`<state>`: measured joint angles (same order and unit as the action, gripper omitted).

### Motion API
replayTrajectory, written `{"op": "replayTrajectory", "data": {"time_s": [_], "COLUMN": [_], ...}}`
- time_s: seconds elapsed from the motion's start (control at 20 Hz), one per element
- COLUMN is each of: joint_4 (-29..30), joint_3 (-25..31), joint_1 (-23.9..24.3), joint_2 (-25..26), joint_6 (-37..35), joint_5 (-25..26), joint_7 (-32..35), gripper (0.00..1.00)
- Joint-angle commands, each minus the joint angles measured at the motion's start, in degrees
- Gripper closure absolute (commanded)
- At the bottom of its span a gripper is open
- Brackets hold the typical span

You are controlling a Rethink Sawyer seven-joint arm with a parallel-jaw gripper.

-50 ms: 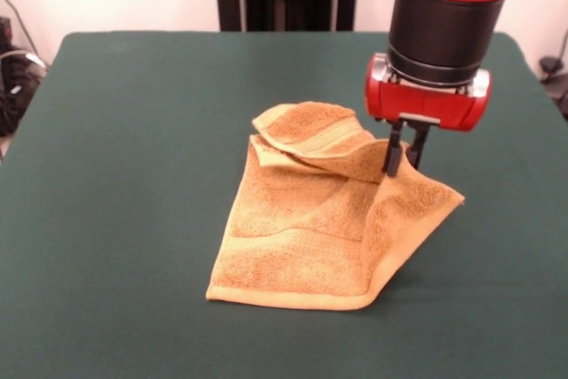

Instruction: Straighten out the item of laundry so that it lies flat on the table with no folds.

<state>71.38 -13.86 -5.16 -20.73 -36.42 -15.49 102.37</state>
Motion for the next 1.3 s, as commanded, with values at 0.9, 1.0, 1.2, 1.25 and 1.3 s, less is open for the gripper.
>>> {"op": "replayTrajectory", "data": {"time_s": [0.9,1.0,1.2,1.25,1.3], "joint_4": [-4.7,-5.4,-5.5,-5.6,-5.3], "joint_3": [3.2,2.8,2.8,2.8,2.8], "joint_1": [-4.3,-4.6,-4.9,-5.0,-4.7], "joint_2": [5.7,6.0,6.0,6.1,5.9], "joint_6": [-5.8,-6.4,-6.3,-6.4,-6.3], "joint_5": [-5.9,-6.0,-6.4,-6.6,-6.6], "joint_7": [17.6,17.6,17.6,17.7,17.4], "gripper": [1.0,1.0,1.0,1.0,1.0]}}
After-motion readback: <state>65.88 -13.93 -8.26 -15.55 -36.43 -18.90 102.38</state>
